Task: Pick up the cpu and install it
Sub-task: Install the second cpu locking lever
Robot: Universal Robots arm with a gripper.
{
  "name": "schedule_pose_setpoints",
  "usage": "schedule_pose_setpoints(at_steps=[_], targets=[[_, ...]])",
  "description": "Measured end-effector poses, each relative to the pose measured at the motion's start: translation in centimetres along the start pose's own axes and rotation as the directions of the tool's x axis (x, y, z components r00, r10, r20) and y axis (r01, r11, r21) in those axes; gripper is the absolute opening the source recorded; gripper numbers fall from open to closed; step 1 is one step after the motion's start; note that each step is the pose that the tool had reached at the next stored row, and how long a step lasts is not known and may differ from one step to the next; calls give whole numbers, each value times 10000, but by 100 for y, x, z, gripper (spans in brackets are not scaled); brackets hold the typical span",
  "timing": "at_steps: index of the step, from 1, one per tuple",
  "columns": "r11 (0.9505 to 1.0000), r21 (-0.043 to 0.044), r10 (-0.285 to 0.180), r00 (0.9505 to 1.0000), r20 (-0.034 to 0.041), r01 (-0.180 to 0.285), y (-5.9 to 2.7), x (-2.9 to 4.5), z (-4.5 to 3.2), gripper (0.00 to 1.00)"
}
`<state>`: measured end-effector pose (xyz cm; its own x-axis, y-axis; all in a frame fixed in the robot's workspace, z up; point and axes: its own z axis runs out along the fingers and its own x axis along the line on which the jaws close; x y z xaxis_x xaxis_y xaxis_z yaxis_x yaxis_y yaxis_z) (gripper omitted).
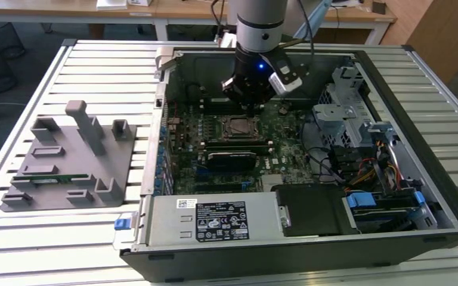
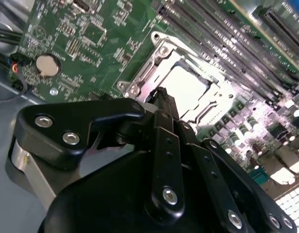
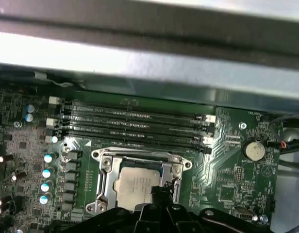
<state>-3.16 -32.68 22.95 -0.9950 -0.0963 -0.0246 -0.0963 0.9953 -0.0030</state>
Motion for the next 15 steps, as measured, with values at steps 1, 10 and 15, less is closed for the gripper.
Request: schedule_pose_setpoints(at_steps=[1,10,15], targets=[[10000,0,0,10000,0,0,-21,2,5,11],[10000,0,0,10000,0,0,-202,21,19,11],[10000,1,0,10000,-1,0,-204,20,19,11]])
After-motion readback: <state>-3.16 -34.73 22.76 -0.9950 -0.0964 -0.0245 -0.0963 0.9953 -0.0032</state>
